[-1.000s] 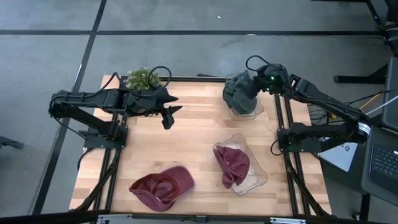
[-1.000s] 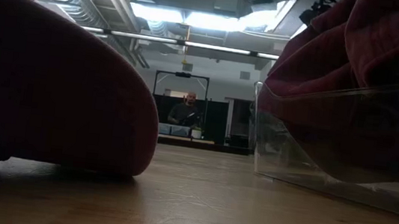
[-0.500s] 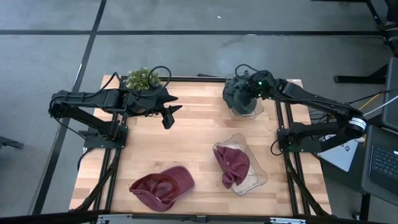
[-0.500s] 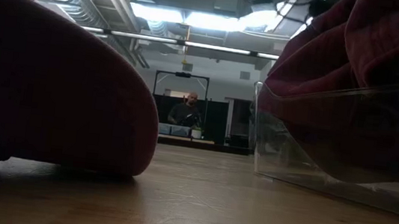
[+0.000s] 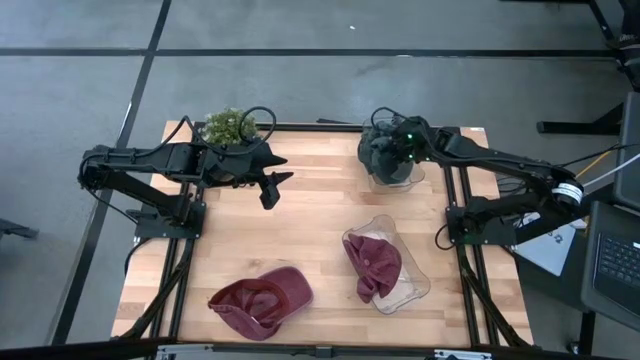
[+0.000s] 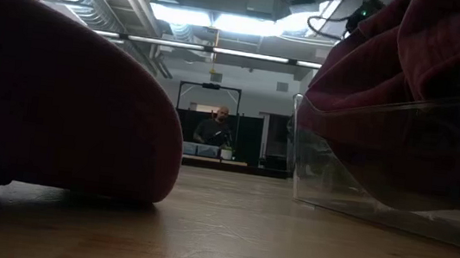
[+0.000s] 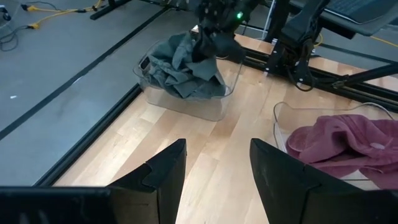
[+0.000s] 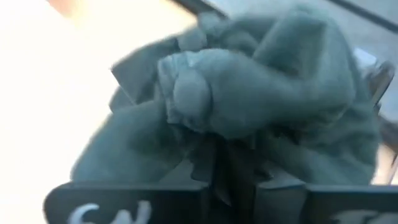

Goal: Pick & Place hat
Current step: Put the black cap into the top transparent bin, then put the red cap into the bottom transparent bin

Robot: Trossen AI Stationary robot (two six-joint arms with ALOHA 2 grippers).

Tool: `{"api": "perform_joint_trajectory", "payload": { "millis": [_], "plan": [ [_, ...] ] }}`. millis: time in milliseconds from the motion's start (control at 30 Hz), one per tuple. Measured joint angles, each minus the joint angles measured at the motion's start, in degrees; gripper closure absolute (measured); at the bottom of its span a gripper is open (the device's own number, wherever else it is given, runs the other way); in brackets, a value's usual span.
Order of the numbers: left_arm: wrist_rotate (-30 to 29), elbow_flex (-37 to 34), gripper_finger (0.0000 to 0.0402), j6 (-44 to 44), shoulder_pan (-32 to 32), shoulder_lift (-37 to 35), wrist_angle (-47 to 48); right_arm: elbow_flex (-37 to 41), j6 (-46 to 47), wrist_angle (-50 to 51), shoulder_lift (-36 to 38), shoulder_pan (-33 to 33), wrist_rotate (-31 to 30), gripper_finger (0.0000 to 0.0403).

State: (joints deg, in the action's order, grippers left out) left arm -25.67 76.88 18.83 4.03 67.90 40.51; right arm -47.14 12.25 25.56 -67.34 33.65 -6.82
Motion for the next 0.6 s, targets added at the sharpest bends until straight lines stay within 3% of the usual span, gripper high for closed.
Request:
{"api": "perform_joint_trajectory", "payload": {
  "millis": [267, 400, 600],
  "plan": [
    [0.07, 0.0, 0.0228, -0.02, -0.02, 0.0, 0.02, -4.18, -2.58, 0.3, 4.5, 0.0, 2.97, 0.0328],
    [1.13, 0.0, 0.0228, -0.02, 0.0, 0.0, 0.02, -5.41, -2.93, 0.54, 6.65, 0.0, 9.17, 0.0288],
    [10.17, 0.0, 0.0228, -0.65, 0.02, 0.0, 0.05, -7.85, -3.73, 0.5, 9.68, -1.15, 21.1, 0.0244]
  ]
}}
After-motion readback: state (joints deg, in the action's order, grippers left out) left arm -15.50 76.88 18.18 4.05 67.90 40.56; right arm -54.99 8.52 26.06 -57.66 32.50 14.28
